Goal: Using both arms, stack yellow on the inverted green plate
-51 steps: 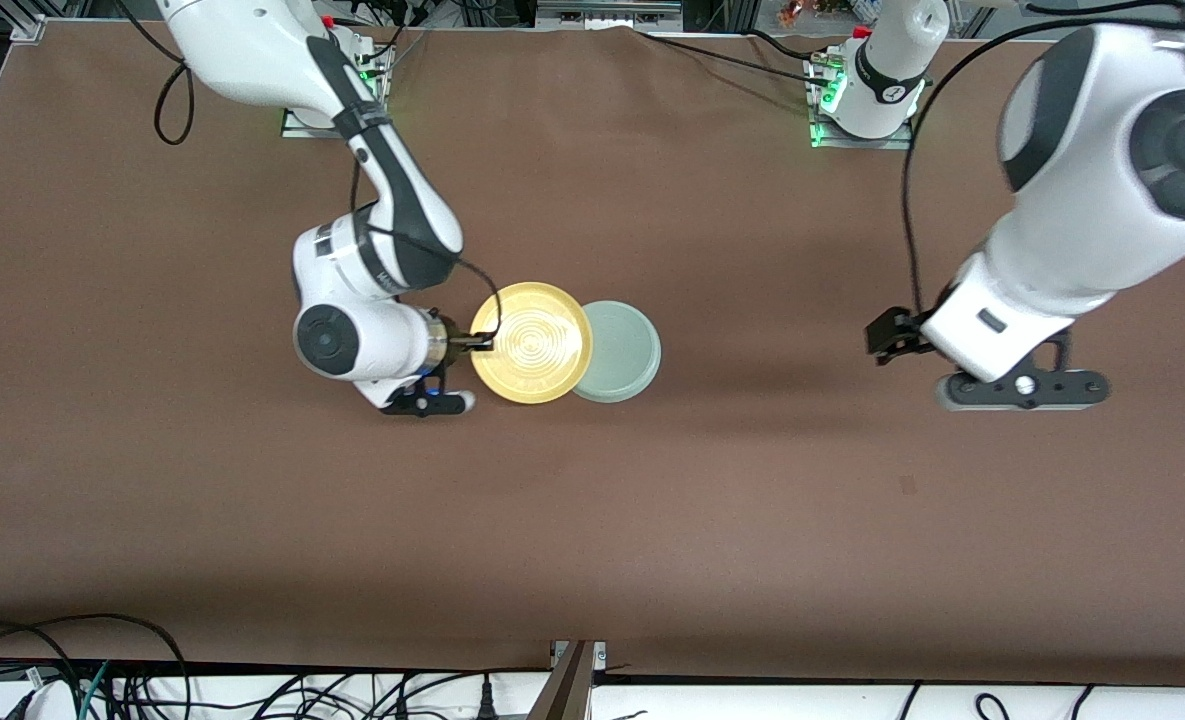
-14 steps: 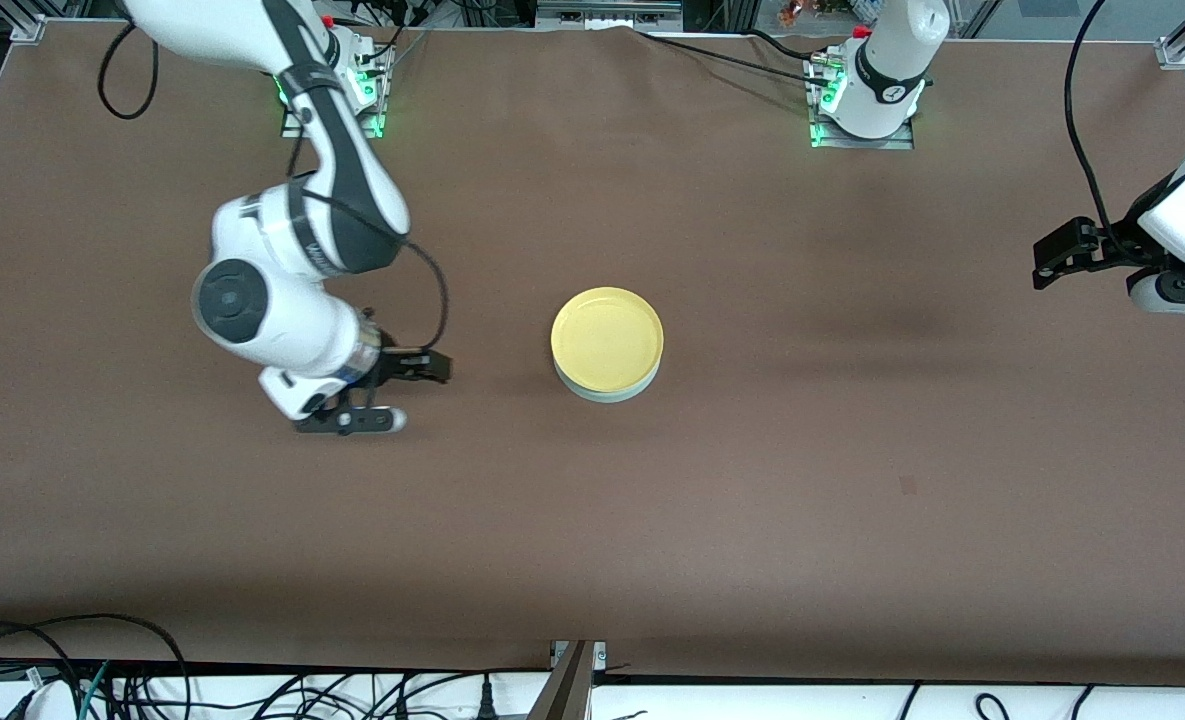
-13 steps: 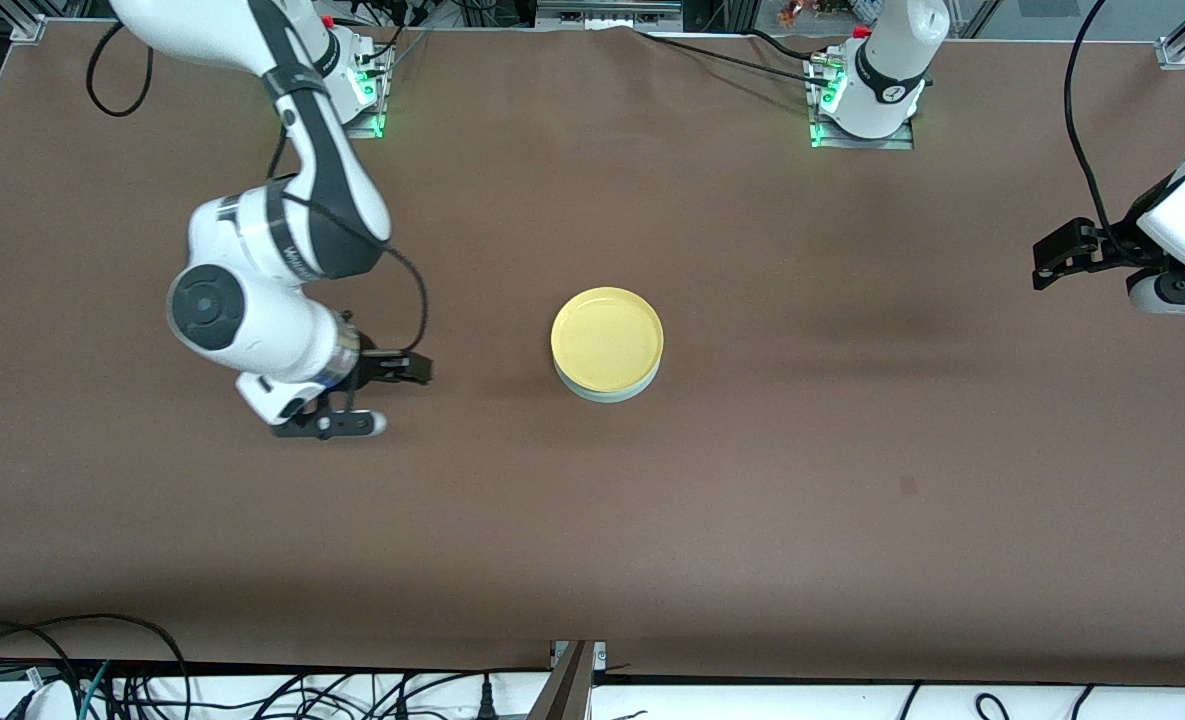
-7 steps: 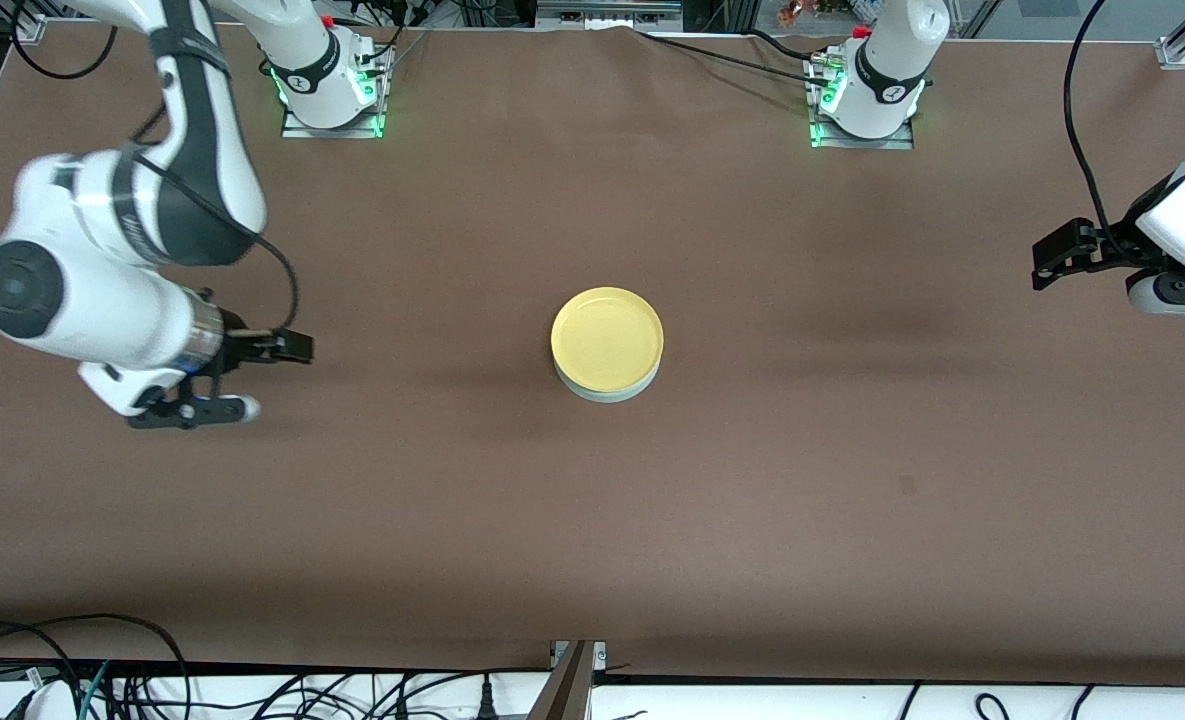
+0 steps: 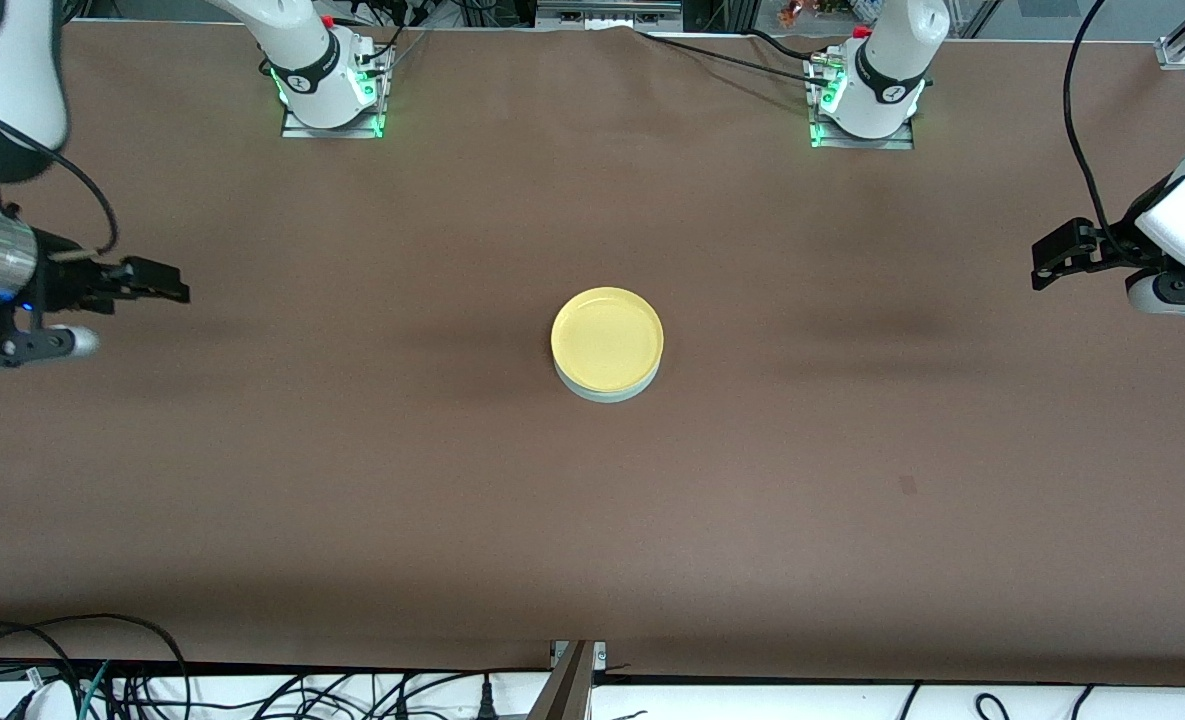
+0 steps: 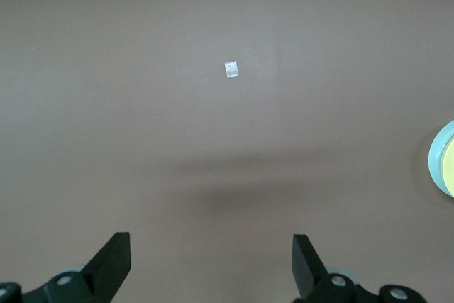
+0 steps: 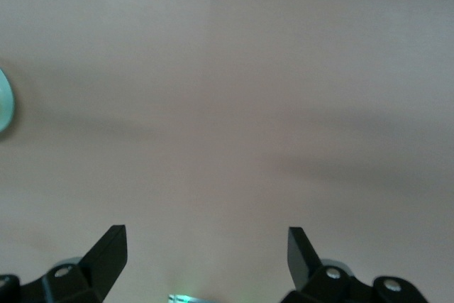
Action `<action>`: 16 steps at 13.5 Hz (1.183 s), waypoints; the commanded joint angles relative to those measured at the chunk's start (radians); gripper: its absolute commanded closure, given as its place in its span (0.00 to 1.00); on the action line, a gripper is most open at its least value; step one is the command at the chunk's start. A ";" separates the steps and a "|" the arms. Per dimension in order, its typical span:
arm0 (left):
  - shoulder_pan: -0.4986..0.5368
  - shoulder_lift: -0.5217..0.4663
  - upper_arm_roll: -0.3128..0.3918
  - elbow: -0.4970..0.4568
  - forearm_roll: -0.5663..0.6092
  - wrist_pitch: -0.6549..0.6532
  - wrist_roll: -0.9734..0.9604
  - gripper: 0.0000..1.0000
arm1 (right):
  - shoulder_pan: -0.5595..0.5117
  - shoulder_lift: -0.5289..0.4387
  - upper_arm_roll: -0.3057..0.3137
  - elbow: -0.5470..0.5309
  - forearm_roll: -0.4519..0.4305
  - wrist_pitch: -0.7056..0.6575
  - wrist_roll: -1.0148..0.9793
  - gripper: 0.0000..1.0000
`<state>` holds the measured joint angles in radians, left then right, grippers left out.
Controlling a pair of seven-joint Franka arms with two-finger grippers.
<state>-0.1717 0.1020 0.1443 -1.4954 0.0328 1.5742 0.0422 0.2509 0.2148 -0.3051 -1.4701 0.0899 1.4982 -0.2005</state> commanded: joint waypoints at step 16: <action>0.004 0.012 0.003 0.034 -0.047 -0.043 -0.001 0.00 | -0.150 -0.124 0.162 -0.009 -0.117 -0.053 0.059 0.00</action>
<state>-0.1698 0.1027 0.1440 -1.4942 0.0040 1.5574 0.0409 0.1021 0.0843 -0.1531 -1.5008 -0.0183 1.4607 -0.1558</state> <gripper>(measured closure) 0.000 0.000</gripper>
